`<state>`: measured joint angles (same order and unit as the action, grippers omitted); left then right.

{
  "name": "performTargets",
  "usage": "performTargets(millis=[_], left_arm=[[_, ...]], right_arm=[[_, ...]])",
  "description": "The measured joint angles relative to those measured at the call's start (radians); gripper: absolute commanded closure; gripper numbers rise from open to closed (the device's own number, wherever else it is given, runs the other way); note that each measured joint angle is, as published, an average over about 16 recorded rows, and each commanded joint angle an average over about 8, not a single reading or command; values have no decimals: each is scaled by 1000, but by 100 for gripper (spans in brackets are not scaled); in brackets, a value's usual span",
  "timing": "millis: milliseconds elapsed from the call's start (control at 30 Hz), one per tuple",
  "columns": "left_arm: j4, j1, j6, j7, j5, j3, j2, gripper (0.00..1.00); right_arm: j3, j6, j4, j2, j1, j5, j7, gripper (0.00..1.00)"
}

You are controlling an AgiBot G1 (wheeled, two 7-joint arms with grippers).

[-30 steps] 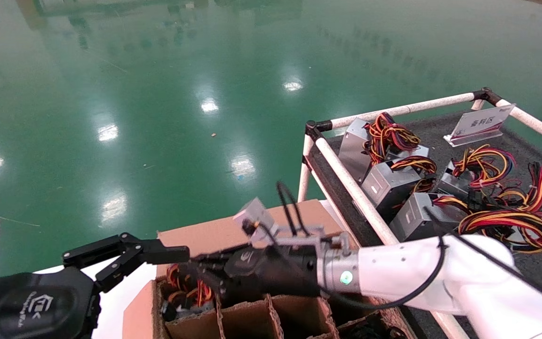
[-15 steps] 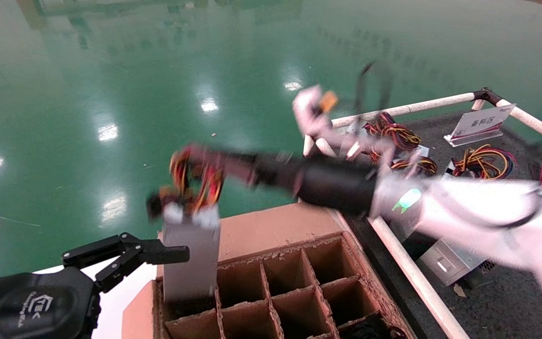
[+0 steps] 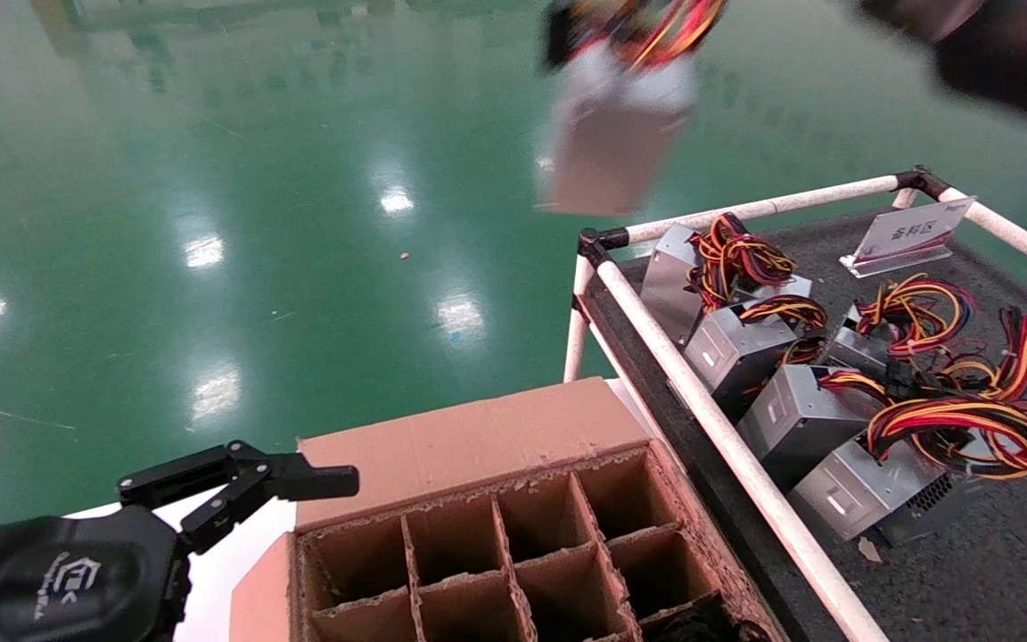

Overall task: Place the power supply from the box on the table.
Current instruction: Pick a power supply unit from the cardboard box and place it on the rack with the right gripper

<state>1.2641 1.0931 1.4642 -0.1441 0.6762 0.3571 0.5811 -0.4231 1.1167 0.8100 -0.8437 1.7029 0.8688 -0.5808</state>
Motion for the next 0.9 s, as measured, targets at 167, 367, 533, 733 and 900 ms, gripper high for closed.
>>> performTargets(millis=[167, 367, 533, 733, 900], left_arm=[[0, 0, 0, 0, 0, 0, 0, 0], [0, 0, 0, 0, 0, 0, 0, 0], [0, 0, 0, 0, 0, 0, 0, 0], [0, 0, 0, 0, 0, 0, 0, 0], [0, 0, 0, 0, 0, 0, 0, 0]], right_arm=[[24, -16, -116, 35, 73, 17, 54, 100], [45, -23, -306, 38, 141, 29, 166, 100], [59, -66, -465, 19, 177, 33, 262, 100], [66, -175, -622, -20, 202, 41, 364, 100], [67, -287, -714, -53, 211, 50, 427, 100]])
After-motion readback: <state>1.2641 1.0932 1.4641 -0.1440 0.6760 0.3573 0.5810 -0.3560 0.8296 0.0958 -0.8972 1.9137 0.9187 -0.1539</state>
